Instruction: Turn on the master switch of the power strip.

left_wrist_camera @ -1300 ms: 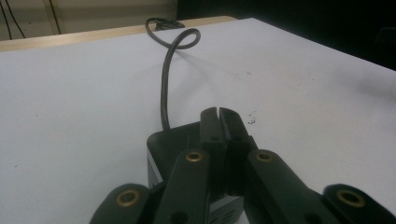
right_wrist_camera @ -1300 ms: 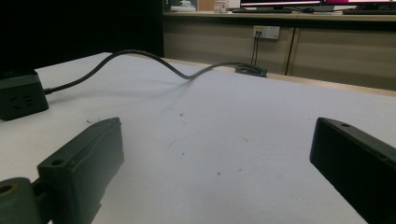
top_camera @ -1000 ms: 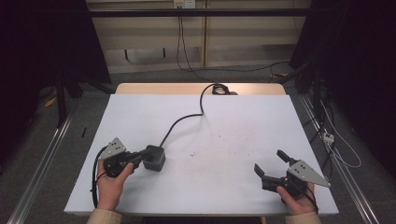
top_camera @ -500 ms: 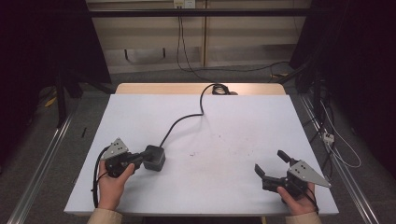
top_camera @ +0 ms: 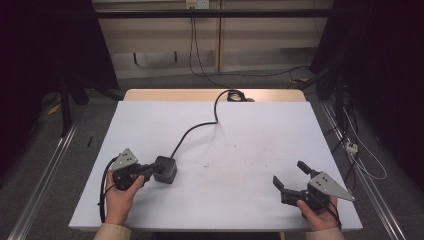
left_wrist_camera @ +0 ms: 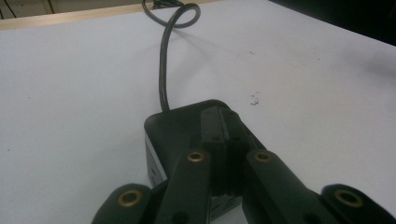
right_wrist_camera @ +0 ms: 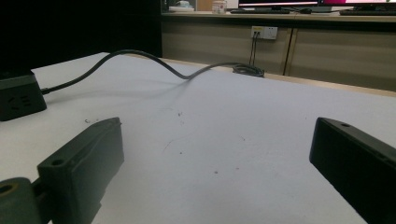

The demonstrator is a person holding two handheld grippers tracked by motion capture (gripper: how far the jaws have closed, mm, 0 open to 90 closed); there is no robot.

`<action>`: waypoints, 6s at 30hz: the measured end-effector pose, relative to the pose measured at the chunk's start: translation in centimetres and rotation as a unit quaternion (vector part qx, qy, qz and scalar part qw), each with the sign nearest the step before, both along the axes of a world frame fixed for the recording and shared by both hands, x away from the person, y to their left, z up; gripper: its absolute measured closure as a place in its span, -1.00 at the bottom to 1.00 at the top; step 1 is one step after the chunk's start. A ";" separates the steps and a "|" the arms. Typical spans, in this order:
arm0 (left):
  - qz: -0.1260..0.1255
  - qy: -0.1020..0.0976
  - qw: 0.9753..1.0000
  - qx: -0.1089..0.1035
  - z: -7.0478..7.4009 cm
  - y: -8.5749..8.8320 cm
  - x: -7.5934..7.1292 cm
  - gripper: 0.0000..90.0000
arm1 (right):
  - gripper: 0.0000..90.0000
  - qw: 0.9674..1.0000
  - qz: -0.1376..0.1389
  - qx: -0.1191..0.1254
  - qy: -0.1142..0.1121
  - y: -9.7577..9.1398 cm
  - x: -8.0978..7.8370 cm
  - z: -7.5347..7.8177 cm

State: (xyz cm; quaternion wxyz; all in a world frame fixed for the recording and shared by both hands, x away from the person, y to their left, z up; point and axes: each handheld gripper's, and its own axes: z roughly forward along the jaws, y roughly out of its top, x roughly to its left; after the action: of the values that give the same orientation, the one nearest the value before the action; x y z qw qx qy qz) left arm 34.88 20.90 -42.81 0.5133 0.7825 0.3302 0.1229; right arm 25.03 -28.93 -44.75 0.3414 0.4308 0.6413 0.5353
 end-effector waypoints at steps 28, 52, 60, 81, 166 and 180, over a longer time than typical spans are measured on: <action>0.000 -0.003 1.000 0.010 -0.1 -0.1 -0.1 1.00 | -0.95 1.000 -0.002 0.001 0.000 -0.1 0.0 0.0; 0.005 -0.004 1.000 0.023 0.0 -0.3 -0.3 1.00 | -0.95 1.000 -0.006 0.004 0.000 -0.2 0.0 -0.1; 0.006 -0.002 1.000 0.023 0.0 -0.4 -0.3 1.00 | -0.95 1.000 -0.008 0.005 0.002 -0.3 0.0 -0.1; 0.008 0.002 1.000 0.022 0.1 -0.4 -0.3 1.00 | -0.95 1.000 -0.011 0.007 0.001 -0.4 0.0 -0.1; 0.014 0.018 0.999 0.028 0.4 -0.6 -0.2 1.00 | -0.95 1.000 -0.010 0.009 0.000 -0.4 0.1 -0.1; 0.021 0.018 0.999 0.028 0.6 -0.6 -0.1 1.00 | -0.95 1.000 -0.016 0.008 0.001 -0.6 0.0 -0.1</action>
State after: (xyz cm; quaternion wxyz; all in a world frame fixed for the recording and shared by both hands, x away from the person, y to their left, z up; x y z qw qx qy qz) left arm 34.79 20.26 -42.25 0.4825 0.7917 0.3520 0.1285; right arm 25.00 -29.48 -44.87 0.3454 0.4443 0.6304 0.5346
